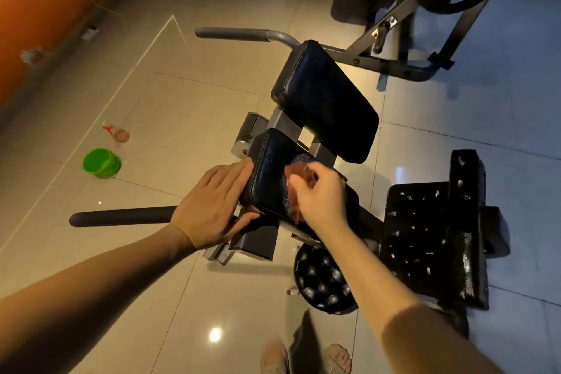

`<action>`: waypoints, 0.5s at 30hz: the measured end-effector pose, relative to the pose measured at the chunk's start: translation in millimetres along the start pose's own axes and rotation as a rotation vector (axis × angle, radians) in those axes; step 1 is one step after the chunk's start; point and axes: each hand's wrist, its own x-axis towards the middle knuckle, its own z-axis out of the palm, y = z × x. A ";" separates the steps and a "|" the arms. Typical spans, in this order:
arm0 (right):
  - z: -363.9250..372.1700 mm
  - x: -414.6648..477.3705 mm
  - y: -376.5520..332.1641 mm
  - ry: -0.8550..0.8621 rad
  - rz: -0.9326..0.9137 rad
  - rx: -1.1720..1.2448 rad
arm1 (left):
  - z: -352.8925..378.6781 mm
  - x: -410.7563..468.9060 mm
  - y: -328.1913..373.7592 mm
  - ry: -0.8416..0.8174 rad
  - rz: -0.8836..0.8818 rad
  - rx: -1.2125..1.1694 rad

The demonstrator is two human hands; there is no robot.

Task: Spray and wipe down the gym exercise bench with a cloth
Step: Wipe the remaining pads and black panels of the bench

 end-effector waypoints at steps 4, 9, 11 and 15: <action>-25.6 -33.8 60.8 0.059 0.125 -0.201 | -0.1 -1.0 -1.6 0.014 0.026 0.000; -26.1 13.9 39.3 0.172 0.200 -0.181 | -1.6 -1.0 -2.3 0.011 0.032 0.016; -8.8 17.4 7.3 0.159 0.144 -0.070 | -0.5 -2.2 -2.7 0.014 0.036 0.011; 2.7 -27.4 14.6 0.100 0.080 0.006 | 0.4 -3.4 -4.6 0.037 0.044 0.007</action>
